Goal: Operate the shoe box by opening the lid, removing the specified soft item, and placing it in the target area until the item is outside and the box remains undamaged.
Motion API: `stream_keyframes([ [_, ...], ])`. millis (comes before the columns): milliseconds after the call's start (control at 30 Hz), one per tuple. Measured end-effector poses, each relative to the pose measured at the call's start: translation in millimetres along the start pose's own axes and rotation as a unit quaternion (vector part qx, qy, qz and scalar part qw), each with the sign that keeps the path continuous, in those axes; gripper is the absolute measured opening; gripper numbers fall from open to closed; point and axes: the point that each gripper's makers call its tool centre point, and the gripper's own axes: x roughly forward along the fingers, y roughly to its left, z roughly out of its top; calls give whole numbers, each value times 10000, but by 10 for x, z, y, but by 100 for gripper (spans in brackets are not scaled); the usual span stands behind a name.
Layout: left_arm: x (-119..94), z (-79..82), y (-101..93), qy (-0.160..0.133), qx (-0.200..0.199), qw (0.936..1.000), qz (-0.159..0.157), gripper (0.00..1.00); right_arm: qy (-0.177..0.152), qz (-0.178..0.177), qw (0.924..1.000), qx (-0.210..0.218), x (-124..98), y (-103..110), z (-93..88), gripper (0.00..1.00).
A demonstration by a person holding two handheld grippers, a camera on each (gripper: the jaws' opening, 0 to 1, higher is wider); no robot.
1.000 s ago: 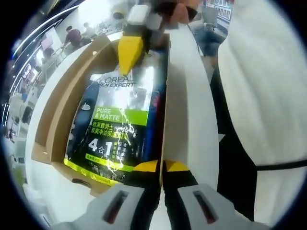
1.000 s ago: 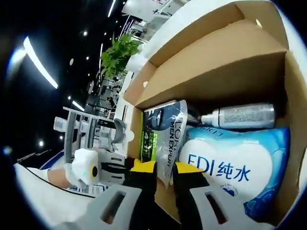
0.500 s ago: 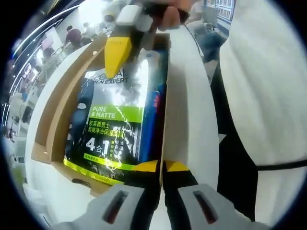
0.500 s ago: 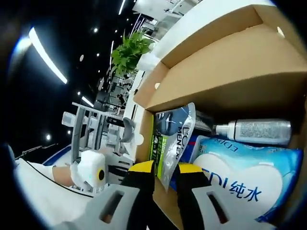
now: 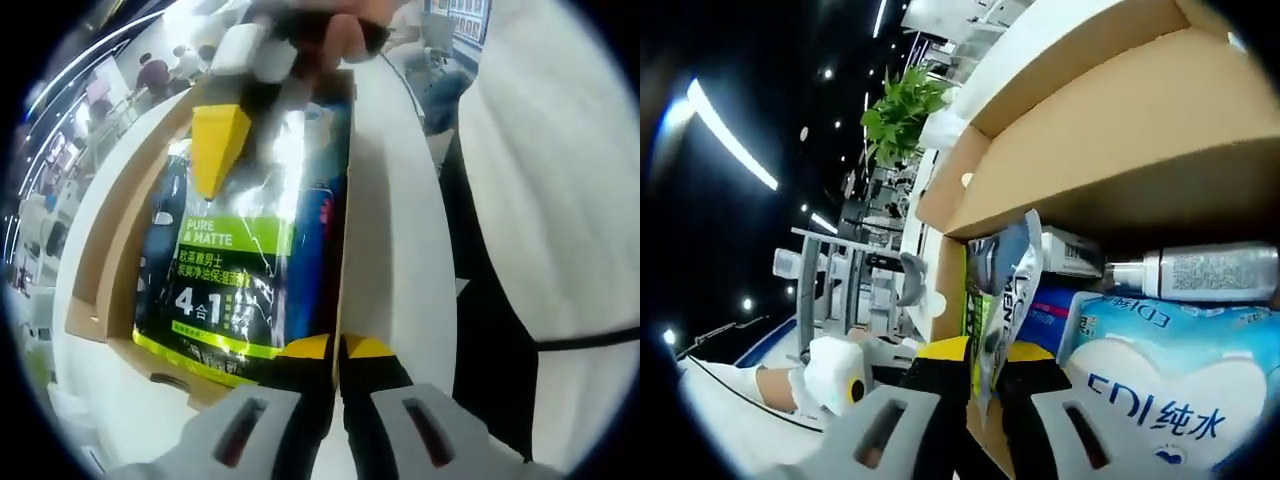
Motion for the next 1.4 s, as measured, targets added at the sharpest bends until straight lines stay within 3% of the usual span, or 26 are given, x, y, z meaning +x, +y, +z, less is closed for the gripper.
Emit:
stream_keyframes([
  [267, 1, -1, 1, 3, -7, 10000, 20, 2, -32, 8, 10000, 47, 38, 7, 10, 9],
  [433, 2, -3, 2, 6, -5, 10000, 17, 2, 16, -74, 9999, -111, 48, -18, -33, 1],
  [833, 2, -1, 0, 8, 16, 10000, -7, 2, -26, 172, 9998, -32, 23, 107, -20, 0],
  [1400, 4, 7, 0, 6, 28, 10000, -8, 2, -131, 339, 9993, -102, -180, 179, 8, 0],
])
